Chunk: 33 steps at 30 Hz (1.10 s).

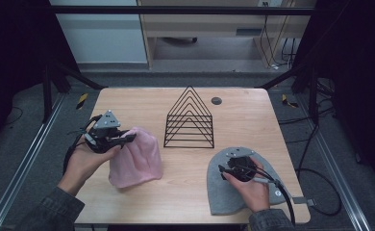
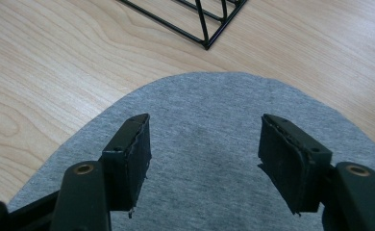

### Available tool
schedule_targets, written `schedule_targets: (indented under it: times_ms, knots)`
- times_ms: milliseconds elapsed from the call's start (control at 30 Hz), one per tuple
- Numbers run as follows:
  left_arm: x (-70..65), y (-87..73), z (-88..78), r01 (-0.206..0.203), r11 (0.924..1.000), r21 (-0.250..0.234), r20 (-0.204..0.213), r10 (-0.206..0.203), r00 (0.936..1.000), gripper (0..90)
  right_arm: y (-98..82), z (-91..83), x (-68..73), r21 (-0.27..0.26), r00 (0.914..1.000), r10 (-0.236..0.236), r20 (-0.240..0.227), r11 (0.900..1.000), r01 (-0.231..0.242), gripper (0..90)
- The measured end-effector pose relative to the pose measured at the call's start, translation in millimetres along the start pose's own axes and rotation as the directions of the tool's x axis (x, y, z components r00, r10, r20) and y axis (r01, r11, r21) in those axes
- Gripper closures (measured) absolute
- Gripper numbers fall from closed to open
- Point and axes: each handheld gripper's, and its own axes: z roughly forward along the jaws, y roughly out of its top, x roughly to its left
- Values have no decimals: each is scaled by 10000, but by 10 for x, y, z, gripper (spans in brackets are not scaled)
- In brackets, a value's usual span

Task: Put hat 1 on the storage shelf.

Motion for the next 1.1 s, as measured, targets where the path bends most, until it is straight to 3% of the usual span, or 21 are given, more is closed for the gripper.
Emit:
schedule_targets:
  times_ms: [733, 1100]
  knots:
    - [51, 342, -263, -458, 9971, -601, -472, 430, 9980, 785, 7, -3, 17, -197, 10000, -30, -46, 9998, 29, 360]
    - [110, 474, -329, -439, 9956, -825, -603, 390, 9974, 785, 18, -8, 33, -280, 9999, -113, -103, 9995, 110, 364]
